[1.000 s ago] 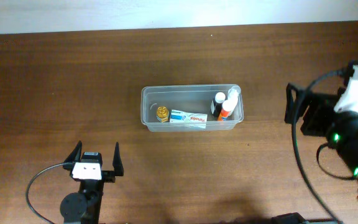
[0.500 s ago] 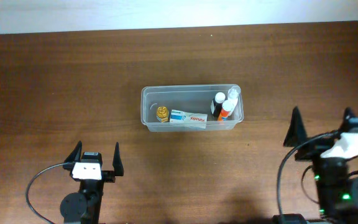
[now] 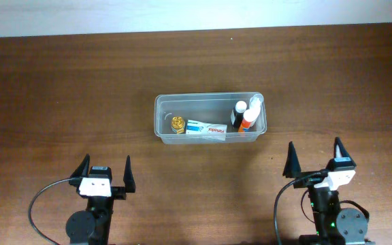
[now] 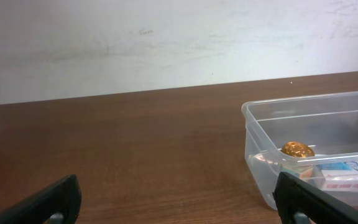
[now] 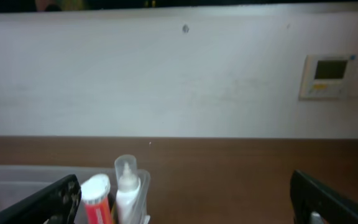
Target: Pack container
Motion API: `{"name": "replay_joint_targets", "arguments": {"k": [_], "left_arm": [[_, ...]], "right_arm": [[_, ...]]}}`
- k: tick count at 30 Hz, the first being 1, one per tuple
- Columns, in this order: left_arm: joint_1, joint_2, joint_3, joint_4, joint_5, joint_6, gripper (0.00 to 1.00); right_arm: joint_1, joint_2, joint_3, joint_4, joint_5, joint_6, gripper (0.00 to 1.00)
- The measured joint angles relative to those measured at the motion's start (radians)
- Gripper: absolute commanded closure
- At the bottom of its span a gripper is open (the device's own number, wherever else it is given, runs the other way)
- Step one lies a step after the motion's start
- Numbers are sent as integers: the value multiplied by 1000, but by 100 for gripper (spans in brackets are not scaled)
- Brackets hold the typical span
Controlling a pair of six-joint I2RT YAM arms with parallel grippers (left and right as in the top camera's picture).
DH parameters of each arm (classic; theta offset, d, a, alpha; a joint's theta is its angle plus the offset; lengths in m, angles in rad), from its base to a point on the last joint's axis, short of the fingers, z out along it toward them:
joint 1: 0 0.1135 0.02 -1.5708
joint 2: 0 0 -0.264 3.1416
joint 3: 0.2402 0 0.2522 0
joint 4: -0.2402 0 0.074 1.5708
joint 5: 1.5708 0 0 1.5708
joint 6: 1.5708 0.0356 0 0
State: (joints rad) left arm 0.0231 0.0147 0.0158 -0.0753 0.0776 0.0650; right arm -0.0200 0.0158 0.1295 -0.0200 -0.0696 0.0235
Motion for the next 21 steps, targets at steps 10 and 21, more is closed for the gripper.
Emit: {"name": "replay_joint_targets", "arguments": {"k": [10, 21], "left_arm": [[0, 0, 0, 0, 0, 0, 1], [0, 0, 0, 0, 0, 0, 1]], "right_arm": [[0, 0, -76, 9, -11, 0, 2], [0, -1, -117, -47, -12, 2, 2]]}}
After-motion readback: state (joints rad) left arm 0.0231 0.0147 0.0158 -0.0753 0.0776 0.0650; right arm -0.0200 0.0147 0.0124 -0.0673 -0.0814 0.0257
